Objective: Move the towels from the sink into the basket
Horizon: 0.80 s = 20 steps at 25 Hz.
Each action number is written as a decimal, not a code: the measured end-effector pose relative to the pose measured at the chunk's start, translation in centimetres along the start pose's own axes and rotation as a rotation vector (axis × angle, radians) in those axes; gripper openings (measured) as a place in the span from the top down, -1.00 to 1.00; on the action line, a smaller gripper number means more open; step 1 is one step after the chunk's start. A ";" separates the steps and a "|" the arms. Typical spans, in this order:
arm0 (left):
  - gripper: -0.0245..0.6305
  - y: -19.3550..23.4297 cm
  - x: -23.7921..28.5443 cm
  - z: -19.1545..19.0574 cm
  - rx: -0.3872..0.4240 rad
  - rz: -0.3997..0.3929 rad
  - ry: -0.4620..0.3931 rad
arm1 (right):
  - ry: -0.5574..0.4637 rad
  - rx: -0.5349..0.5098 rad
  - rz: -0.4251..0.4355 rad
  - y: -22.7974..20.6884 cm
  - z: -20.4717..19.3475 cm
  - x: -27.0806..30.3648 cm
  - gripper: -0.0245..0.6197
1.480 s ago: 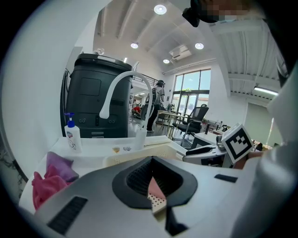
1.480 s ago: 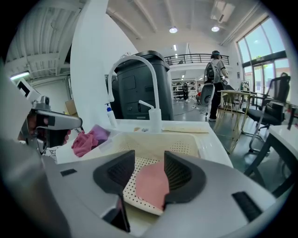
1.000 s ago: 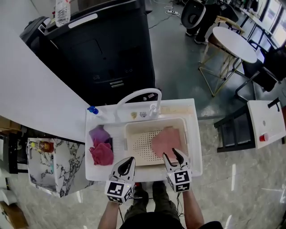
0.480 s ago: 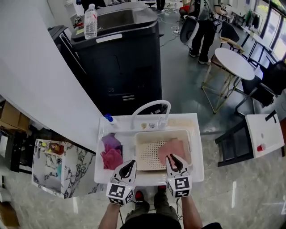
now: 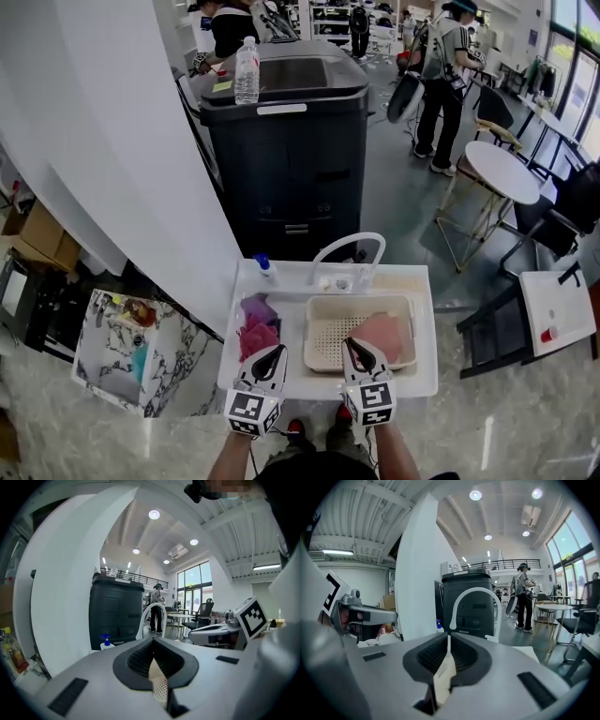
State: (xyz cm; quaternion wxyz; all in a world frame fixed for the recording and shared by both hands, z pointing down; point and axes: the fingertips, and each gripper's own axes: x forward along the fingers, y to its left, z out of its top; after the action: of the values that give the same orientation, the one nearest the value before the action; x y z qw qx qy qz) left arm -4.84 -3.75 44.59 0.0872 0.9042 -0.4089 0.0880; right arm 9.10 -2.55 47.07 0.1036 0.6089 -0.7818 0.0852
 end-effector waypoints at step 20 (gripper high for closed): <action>0.92 12.4 -9.9 -1.3 -0.035 0.171 -0.024 | 0.014 -0.071 0.194 15.7 1.3 6.1 0.79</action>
State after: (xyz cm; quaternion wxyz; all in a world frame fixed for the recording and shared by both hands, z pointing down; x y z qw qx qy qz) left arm -20.80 -4.35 44.65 0.0903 0.8651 -0.4873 0.0770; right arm -7.61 -4.74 47.33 0.1220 0.5256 -0.8389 0.0713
